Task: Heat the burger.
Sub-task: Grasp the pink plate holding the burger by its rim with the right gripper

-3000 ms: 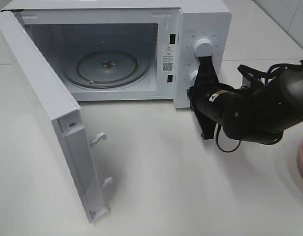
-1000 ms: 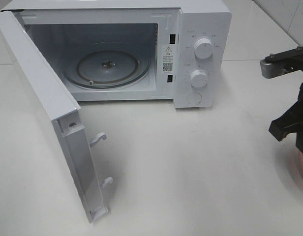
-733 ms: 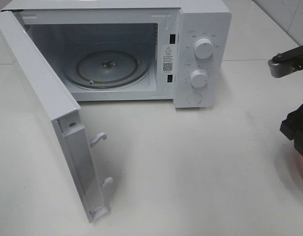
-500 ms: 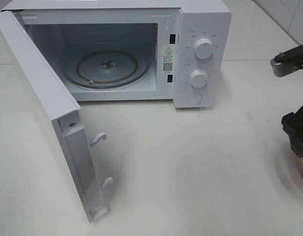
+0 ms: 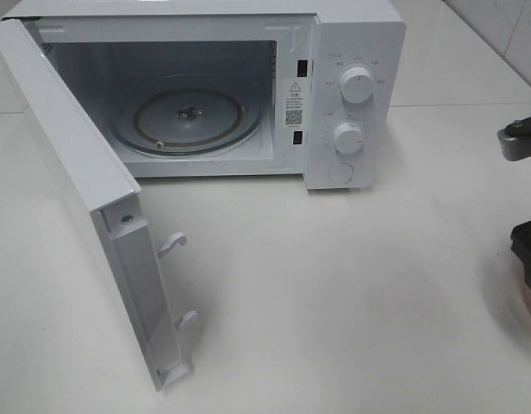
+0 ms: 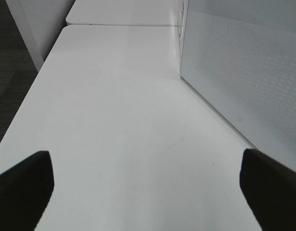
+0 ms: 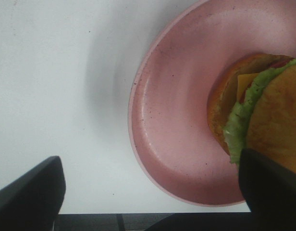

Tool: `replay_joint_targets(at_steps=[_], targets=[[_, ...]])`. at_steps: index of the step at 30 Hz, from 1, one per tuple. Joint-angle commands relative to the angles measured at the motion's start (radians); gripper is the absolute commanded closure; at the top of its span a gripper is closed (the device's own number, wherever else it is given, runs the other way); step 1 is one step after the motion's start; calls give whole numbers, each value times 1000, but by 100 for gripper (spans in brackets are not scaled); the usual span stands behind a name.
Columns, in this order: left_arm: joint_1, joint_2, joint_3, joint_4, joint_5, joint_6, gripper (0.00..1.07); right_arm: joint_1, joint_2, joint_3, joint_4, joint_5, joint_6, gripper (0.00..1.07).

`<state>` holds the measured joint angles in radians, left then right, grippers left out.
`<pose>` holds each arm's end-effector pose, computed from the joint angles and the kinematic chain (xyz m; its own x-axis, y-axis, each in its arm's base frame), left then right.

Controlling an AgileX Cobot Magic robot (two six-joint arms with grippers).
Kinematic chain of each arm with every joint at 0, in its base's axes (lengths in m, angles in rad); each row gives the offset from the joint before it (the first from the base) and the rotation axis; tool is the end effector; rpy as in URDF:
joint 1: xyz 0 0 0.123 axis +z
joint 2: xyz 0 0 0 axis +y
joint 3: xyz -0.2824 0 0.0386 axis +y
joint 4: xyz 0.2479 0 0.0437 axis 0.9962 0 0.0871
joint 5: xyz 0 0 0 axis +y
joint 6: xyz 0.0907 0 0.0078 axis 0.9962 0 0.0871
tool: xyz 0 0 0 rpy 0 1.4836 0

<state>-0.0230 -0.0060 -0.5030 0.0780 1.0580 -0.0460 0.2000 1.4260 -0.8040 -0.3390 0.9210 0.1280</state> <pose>-0.0060 0.0063 0.2784 -0.4440 0.0026 -0.8960 -0.0413 0.9989 0.0233 0.2369 0.0234 0.2122 -0.9540 -0.2742 -0.1209 -0.2336 0.9333 -0.2729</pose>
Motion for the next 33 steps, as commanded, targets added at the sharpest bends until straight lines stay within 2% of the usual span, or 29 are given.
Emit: replay_joint_targets(at_steps=[1,8,33], targets=[[2,-18,2,-7,-16,-4,9,-47,-6,34,28,-59,6,16],[2,-18,2,-7,-16,-4,9,-82,9,68,49,-119,4,17],[2,-18,2,-7,-16,-4,9,-85,301,84,49,-317,27,26]])
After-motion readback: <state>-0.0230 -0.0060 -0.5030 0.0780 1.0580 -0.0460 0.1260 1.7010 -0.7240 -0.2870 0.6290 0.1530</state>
